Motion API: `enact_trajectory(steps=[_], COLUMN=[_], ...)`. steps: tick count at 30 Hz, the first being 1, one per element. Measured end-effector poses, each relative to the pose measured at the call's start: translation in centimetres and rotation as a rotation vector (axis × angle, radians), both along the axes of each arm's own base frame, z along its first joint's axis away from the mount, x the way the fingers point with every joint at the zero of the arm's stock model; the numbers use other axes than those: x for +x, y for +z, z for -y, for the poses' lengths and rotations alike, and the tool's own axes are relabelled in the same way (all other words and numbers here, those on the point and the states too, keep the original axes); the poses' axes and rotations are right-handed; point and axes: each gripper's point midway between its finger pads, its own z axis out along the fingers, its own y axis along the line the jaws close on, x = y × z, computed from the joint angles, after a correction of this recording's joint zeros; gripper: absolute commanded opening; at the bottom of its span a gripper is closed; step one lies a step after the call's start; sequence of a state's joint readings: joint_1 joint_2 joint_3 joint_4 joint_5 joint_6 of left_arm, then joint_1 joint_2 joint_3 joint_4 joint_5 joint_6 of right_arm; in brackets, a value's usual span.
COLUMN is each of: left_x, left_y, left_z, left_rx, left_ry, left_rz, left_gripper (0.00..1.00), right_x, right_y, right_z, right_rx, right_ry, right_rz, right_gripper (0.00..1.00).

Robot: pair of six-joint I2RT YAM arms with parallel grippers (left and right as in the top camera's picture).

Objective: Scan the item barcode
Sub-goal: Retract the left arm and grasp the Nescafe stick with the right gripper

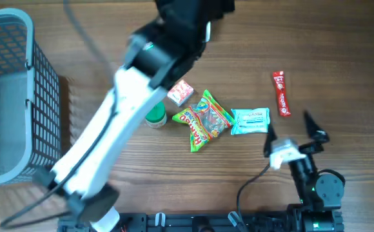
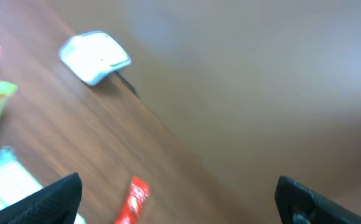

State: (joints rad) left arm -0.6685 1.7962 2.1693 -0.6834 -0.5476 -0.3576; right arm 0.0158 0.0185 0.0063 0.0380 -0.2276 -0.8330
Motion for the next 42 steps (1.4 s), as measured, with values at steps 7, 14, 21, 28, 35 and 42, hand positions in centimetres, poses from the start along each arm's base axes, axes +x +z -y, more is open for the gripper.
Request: enact_trajectory(steps=[7, 14, 21, 28, 35, 42], left_x=[-8.1, -9.0, -7.2, -8.7, -13.5, -15.3], left_y=[12.7, 11.6, 8.9, 7.1, 7.7, 7.1], left_z=[-8.2, -10.0, -12.3, -17.1, -21.8, -23.1], left_rx=[0.056, 0.168, 0.174, 0.153, 0.063, 0.036], left_ry=[0.076, 0.102, 0.181, 0.259, 0.293, 0.304], left_rz=[0.276, 0.224, 0.139, 0.123, 0.238, 0.284], left_gripper=[1.0, 1.0, 1.0, 1.0, 1.0, 1.0], right_x=[-3.7, -2.5, -2.5, -2.8, 2.7, 9.9], right_y=[0.2, -0.3, 5.5, 6.6, 0.2, -1.0], right_z=[-7.2, -5.9, -5.8, -6.3, -3.2, -1.1], right_rx=[-0.114, 0.495, 0.705, 0.822, 1.041, 1.048], right_ry=[0.47, 0.379, 0.46, 0.523, 0.097, -0.257], right_rz=[0.066, -0.243, -0.114, -0.154, -0.547, -0.857], right_gripper=[1.0, 1.0, 1.0, 1.0, 1.0, 1.0])
